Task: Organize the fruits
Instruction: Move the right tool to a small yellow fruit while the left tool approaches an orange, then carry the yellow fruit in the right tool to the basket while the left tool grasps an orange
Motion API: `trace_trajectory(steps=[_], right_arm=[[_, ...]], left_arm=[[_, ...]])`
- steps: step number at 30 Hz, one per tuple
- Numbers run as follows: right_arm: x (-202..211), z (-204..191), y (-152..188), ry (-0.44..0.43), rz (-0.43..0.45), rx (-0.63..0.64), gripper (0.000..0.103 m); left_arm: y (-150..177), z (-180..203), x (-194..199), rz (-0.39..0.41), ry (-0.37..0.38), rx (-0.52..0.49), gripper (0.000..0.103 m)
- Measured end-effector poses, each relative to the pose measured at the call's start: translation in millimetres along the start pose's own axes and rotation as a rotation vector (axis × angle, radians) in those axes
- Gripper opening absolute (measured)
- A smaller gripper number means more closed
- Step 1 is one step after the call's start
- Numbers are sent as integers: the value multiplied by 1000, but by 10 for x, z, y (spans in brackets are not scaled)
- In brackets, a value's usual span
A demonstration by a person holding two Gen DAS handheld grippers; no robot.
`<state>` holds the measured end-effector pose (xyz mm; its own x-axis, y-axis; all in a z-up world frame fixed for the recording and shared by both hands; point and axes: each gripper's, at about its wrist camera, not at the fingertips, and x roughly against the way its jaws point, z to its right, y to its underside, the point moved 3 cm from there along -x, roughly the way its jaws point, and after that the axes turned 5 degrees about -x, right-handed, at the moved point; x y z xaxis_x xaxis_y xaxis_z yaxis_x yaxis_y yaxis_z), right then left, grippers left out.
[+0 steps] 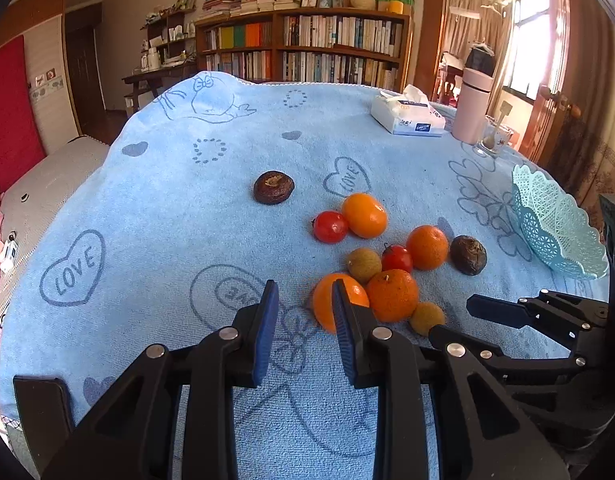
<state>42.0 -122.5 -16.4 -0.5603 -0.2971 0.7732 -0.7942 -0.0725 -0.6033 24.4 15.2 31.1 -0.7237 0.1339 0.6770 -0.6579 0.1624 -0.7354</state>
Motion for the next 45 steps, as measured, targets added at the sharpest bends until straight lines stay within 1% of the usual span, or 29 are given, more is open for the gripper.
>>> trace_trajectory(steps=[2,5,9,11,12,13,15,19,26,31,35,39,42,44,45], right_arm=[[-58,-64,-24,-5,-13,19,43],[-164,-148,-43,0,-30,52,27],[-156,-125,-41,-1,-21,43,26],[-94,-85,-33,-3,-6,28,26],[-53,-62,-33,-4,4,20,26],[-7,-34,-33,-4,16,12,26],[89,29,-45,2,43,-5,26],[245,193,-54,16,76,-44,26],[418,460,-52,12,113,-120,26],[455,525,-54,19,124,-138,26],[530,564,-65,33,146,-145,26],[683,654,-85,88,199,-148,26],[804,803,-108,125,235,-173,26],[888,926,-116,153,256,-195,26],[927,994,-114,170,266,-206,26]], left_arm=[[11,-26,-23,-8,-1,8,28],[40,-52,-68,-22,5,24,28],[61,-29,-105,-33,17,30,30],[71,-2,-122,-38,20,27,37],[73,7,-119,-36,20,26,48],[77,17,-111,-32,19,25,54],[79,45,-104,-30,26,23,55],[88,122,-142,-39,29,3,55],[107,217,-335,-84,16,-25,53],[106,257,-378,-95,29,-45,37],[111,281,-351,-82,14,-62,37],[90,277,-284,-54,-14,-61,37],[67,311,-224,-30,-47,-79,37],[48,346,-173,-9,-70,-97,35],[35,368,-143,4,-84,-108,31]])
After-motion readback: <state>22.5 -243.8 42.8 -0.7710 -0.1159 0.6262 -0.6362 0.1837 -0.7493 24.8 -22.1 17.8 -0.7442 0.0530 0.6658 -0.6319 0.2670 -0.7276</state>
